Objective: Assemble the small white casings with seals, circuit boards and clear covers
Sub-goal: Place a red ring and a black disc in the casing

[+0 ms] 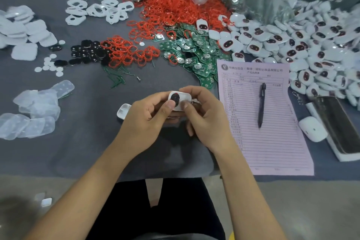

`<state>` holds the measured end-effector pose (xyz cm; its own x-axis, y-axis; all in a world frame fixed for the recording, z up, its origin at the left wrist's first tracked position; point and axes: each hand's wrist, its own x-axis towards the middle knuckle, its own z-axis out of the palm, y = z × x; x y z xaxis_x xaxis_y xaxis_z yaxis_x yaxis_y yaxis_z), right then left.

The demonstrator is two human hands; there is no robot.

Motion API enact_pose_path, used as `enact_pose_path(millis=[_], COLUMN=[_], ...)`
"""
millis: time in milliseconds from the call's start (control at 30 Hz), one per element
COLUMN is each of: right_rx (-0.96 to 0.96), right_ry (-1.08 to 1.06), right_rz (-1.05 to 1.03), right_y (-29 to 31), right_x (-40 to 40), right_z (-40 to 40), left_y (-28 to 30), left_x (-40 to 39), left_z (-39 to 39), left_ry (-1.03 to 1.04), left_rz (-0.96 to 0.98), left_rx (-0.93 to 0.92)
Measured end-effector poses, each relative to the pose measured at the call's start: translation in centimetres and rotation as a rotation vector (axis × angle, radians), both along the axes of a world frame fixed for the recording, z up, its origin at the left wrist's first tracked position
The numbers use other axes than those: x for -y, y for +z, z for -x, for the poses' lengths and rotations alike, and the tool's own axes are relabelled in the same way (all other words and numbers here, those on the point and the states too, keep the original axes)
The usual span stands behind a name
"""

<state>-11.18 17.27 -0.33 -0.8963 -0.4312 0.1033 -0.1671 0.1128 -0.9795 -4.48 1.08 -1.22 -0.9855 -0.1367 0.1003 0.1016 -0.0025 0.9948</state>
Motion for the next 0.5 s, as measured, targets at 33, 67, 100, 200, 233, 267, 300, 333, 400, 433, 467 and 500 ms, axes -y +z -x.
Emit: enact_pose_path(millis=[33,67,100,200,233,267,300,333,400,433,467,500], right_rx=[-0.005,-0.013,-0.02,-0.023,-0.025,-0.032,-0.039,-0.043,-0.044,-0.048,-0.055,-0.065], right_ry=[-0.007,-0.017,-0.028,-0.051,-0.056,-0.06,-0.061,-0.062,-0.065,-0.07,-0.077,-0.082], right_rz=[0.007,0.015,0.022,0.035,0.033,0.027,0.023,0.018,0.005,-0.004,-0.015,-0.026], right_y=[-0.08,-0.14,-0.2,-0.37,-0.34,-0.29,-0.24,-0.25,-0.39,-0.46,-0.51,-0.58], right_x=[0.08,0.16,0.21,0.19,0.11,0.05,0.03,-0.01,-0.13,-0.17,-0.19,-0.15], right_z=[-0.09,-0.19,-0.28,-0.46,-0.46,-0.44,-0.45,-0.44,-0.43,-0.43,-0.44,-0.44], left_y=[-0.06,-0.1,-0.1,0.03,0.06,0.06,0.08,0.09,0.14,0.17,0.21,0.27], left_x=[-0.01,-0.01,-0.02,0.05,0.08,0.1,0.15,0.19,0.17,0.13,0.11,0.11], left_z=[0.02,0.05,0.07,0.03,0.0,-0.05,-0.12,-0.16,-0.21,-0.19,-0.17,-0.13], left_ry=[0.002,-0.004,-0.013,-0.041,-0.052,-0.064,-0.08,-0.097,-0.12,-0.123,-0.121,-0.118], left_rz=[0.002,0.005,0.007,-0.002,-0.004,-0.003,0.0,0.001,0.007,0.018,0.03,0.037], left_rx=[0.001,-0.003,-0.01,-0.019,-0.019,-0.014,-0.001,0.017,0.044,0.047,0.044,0.039])
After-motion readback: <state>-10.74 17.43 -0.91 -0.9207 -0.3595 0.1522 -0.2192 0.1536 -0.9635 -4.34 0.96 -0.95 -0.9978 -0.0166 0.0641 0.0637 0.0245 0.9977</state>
